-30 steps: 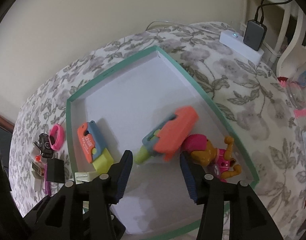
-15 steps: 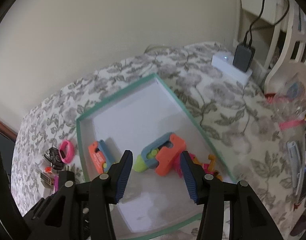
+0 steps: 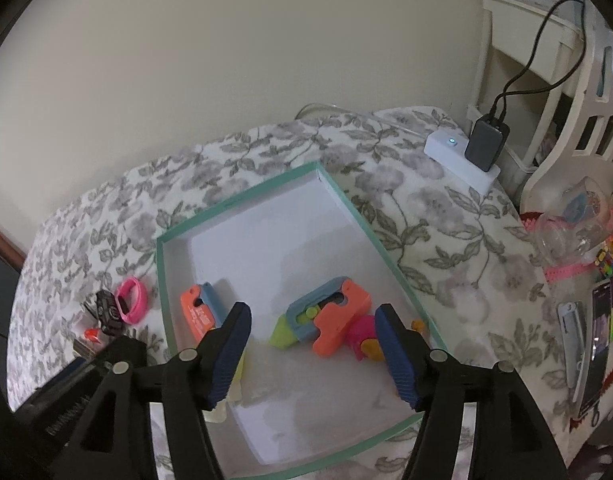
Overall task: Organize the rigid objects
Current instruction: 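Move both open tools back over the objects on the bed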
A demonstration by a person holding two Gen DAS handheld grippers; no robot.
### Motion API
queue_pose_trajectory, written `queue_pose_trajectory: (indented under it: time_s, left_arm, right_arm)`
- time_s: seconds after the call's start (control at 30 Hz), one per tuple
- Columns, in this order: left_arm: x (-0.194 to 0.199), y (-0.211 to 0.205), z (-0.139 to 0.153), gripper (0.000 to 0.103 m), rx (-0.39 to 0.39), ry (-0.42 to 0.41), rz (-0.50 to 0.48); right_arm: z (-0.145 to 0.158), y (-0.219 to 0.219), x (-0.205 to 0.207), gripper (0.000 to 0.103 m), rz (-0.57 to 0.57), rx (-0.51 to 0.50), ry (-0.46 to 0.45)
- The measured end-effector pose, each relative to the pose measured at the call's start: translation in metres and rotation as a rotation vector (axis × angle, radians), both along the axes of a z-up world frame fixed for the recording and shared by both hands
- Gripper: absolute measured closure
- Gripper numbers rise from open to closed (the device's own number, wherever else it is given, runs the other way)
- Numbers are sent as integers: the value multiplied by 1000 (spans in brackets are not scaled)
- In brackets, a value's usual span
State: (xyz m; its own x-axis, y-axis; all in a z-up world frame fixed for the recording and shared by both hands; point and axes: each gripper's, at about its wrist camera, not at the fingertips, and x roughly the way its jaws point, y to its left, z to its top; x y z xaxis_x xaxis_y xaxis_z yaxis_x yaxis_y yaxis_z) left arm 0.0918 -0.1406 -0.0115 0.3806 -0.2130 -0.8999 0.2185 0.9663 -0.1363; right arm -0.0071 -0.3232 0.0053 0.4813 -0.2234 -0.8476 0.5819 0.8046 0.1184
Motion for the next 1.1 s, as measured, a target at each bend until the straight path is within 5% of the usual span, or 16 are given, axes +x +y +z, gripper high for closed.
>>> queue_pose_trajectory:
  time_s: [0.1, 0.47, 0.67, 0.97, 1.1]
  left_arm:
    - [2, 6, -3, 11, 22, 8, 24]
    - [9, 23, -14, 10, 51, 59, 78]
    - [12, 30, -13, 2, 34, 64, 97]
    - [27, 60, -5, 1, 2, 54, 158]
    - [39, 97, 14, 1, -15, -13, 245]
  right_arm:
    - [-4, 6, 3, 22, 16, -20, 13]
    - [-9, 13, 9, 11, 31, -37, 32]
    - [-8, 16, 11, 1, 46, -37, 24]
    - [-8, 34, 21, 0, 84, -51, 27]
    - [-5, 54, 31, 0, 134, -47, 3]
